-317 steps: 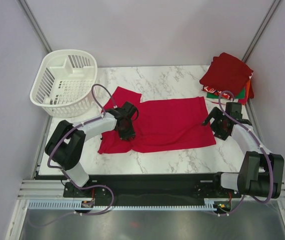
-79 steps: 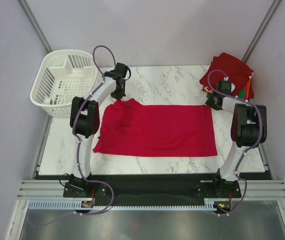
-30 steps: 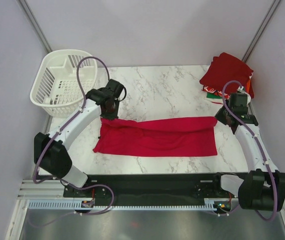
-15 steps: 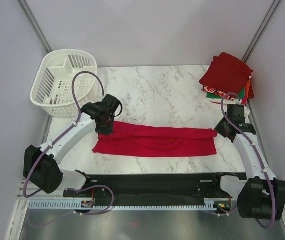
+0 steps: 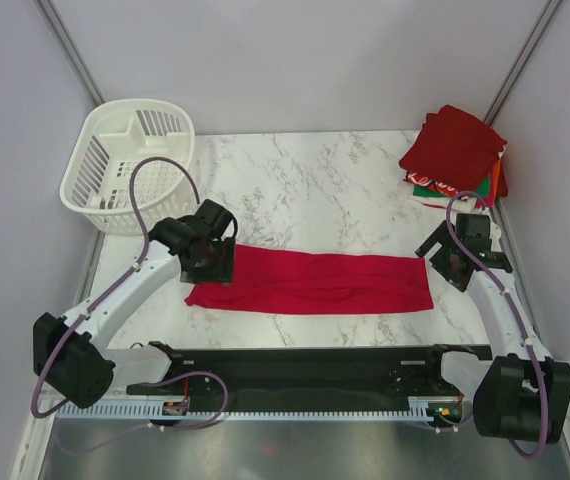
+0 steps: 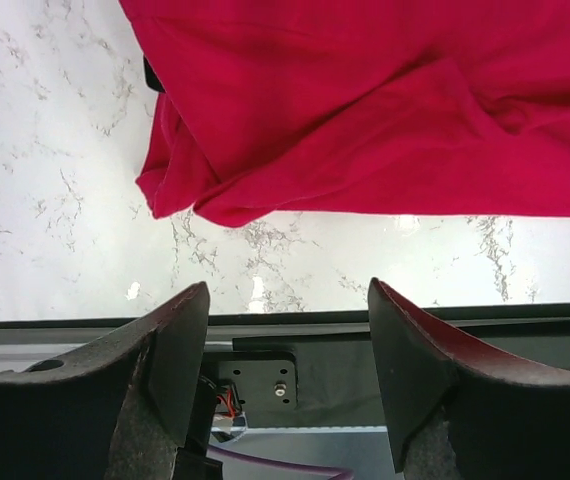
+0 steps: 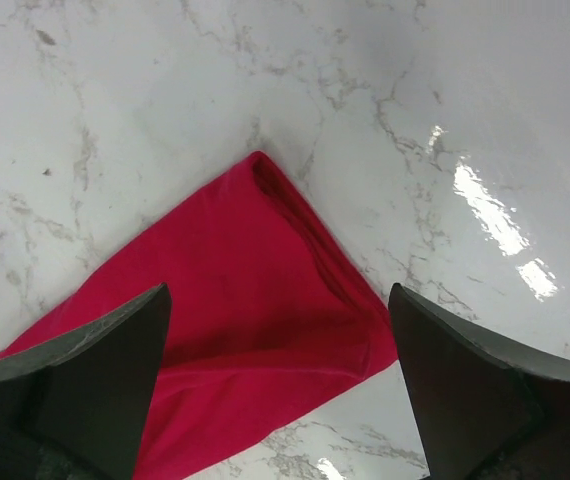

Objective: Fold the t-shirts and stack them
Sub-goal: Fold the tshirt

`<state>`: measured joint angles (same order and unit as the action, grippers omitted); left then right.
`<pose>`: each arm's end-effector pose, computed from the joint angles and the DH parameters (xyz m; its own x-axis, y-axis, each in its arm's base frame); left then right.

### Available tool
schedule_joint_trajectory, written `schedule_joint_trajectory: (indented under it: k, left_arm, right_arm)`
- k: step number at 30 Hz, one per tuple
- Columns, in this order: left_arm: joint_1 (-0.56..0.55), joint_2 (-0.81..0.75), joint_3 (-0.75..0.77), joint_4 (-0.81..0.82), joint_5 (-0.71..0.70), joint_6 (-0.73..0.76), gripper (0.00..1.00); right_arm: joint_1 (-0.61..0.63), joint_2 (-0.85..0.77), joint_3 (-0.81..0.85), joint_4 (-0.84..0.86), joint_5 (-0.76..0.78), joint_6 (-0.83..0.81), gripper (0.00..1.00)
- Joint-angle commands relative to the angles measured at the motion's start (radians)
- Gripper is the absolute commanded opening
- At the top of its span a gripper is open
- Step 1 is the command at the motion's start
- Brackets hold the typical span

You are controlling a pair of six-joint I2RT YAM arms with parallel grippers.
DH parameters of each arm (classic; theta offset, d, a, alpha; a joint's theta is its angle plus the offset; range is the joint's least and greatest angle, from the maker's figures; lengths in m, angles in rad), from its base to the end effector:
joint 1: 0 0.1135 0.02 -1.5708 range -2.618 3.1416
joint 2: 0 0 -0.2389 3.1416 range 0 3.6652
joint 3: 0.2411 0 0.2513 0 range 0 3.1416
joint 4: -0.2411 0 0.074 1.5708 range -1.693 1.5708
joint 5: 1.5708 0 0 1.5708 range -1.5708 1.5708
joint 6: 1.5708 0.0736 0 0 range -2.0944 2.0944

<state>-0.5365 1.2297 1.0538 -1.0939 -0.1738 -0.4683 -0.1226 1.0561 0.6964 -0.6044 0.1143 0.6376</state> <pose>0.2079 -0.1088 0.2151 -0.9398 0.0417 -0.3391 0.0394 0.9991 0.0135 0.2330 -0.0372 0.1709 -0.5444 0.6629 -0.5139 0.6349 0.7261 0.2641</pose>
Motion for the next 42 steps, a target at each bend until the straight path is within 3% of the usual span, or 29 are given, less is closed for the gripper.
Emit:
schedule_joint_trajectory:
  k: [1,8,11,15,20,26,29,30,32,33,34,36,40,42]
  left_arm:
    - [-0.003,0.031,0.049,-0.004,-0.012,-0.044,0.71]
    - [-0.003,0.189,0.034,0.091,-0.033,-0.085,0.66]
    - [-0.003,0.283,0.044,0.144,-0.035,-0.095,0.65]
    - [-0.002,0.434,0.101,0.209,-0.026,-0.101,0.61]
    - [0.012,0.680,0.230,0.221,-0.033,-0.099,0.59]
    - [0.090,1.047,0.641,0.187,-0.015,0.059,0.52]
    - [0.107,1.248,0.967,0.074,0.006,0.089,0.52]
    - [0.109,1.298,1.171,0.049,0.025,0.117,0.52]
    - [0.109,1.399,1.383,0.023,0.113,0.151,0.54]
    - [0.109,1.468,1.554,0.034,0.147,0.169,0.57]
    - [0.109,1.484,1.607,0.067,0.177,0.178,0.61]
    - [0.107,1.428,1.577,0.240,0.322,0.192,0.65]
    - [0.073,1.286,1.497,0.430,0.410,0.256,1.00]
    - [0.040,1.239,1.505,0.459,0.407,0.336,1.00]
  right_arm:
    - [0.004,-0.010,0.061,0.061,-0.109,-0.010,0.98]
    - [0.155,0.089,0.074,0.178,-0.194,-0.027,0.82]
    - [0.184,0.208,0.058,0.231,-0.222,-0.038,0.66]
    - [0.195,0.362,0.054,0.267,-0.228,-0.061,0.57]
    - [0.228,0.390,0.006,0.311,-0.252,-0.047,0.54]
    - [0.356,0.318,-0.101,0.356,-0.309,0.054,0.56]
    - [0.492,0.257,-0.170,0.406,-0.308,0.210,0.57]
    - [0.617,0.227,-0.182,0.438,-0.300,0.314,0.57]
    - [0.754,0.220,-0.161,0.510,-0.266,0.413,0.59]
    - [0.893,0.244,-0.138,0.534,-0.255,0.445,0.61]
    - [0.953,0.266,-0.102,0.549,-0.248,0.465,0.63]
    - [1.085,0.344,0.050,0.484,-0.210,0.439,0.69]
    - [1.143,0.352,0.198,0.321,-0.064,0.361,0.73]
    - [1.143,0.325,0.241,0.272,0.010,0.318,0.73]
